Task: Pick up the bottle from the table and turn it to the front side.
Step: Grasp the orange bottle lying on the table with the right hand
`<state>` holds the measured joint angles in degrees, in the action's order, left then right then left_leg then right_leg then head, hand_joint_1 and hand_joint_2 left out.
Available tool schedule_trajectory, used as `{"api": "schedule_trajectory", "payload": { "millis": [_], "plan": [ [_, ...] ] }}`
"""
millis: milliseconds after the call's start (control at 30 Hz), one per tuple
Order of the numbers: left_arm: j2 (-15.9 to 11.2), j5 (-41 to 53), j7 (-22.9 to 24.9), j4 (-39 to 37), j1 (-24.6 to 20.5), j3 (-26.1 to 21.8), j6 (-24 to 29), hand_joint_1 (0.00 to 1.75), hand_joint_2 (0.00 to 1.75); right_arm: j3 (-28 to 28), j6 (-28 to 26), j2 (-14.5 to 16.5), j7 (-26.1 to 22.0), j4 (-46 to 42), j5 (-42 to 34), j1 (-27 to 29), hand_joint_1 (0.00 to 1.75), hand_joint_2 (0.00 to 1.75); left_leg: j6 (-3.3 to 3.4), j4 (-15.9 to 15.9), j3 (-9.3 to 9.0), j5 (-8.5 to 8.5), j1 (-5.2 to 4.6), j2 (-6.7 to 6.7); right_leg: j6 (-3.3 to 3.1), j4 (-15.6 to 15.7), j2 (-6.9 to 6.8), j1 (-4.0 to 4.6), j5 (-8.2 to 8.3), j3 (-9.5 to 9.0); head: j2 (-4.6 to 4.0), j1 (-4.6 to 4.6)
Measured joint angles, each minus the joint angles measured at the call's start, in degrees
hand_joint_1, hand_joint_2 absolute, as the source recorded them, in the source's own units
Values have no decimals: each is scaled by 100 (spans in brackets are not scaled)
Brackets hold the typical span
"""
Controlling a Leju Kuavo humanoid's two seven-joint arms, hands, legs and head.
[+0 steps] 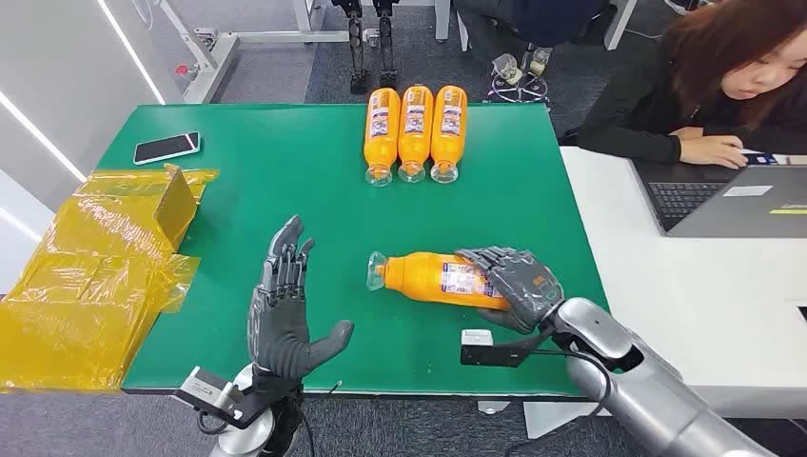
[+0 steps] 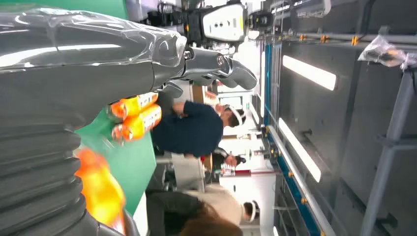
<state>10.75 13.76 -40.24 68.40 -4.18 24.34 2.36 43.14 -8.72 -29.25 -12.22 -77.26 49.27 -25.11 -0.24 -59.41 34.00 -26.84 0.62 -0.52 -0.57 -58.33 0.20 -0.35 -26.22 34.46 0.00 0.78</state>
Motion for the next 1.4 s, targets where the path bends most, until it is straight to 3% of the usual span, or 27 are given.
{"api": "schedule_trajectory", "payload": {
  "millis": [267,533,733,1033,1233,1400],
  "plan": [
    [-20,324,0,-135,-187,-346,332,0,175,-852,-270,15,-171,-1486,665,1415,175,175,1,1,7,-1,-1,-2,1,0,-3,-1,-2,4,0,0],
    [-48,228,0,-237,-267,-603,148,0,175,-1087,-317,191,-378,-2276,739,2022,175,175,0,1,5,0,-1,3,1,-1,1,-1,-2,5,-1,-1],
    [50,-108,3,-192,-180,-603,-551,0,175,-1087,-614,569,-423,-2436,1181,2389,175,175,0,1,7,-1,-1,2,1,0,1,-1,-3,5,0,0],
    [96,-990,169,145,99,-585,-1705,0,175,-1097,-624,907,-286,-2625,1545,2728,175,175,1,2,7,-4,-2,5,1,0,2,-1,-5,7,0,0],
    [122,-2290,389,106,77,-545,-3158,0,175,-1120,-543,1216,-246,-2665,1772,2748,175,175,0,1,5,-3,-1,9,1,-1,3,-1,-5,7,0,0],
    [155,-2552,454,-34,8,-477,-3431,0,175,-1149,-518,1382,-273,-2673,1776,2746,175,175,1,1,6,-2,-2,10,1,-1,3,-1,-5,7,0,0]
  ]
}}
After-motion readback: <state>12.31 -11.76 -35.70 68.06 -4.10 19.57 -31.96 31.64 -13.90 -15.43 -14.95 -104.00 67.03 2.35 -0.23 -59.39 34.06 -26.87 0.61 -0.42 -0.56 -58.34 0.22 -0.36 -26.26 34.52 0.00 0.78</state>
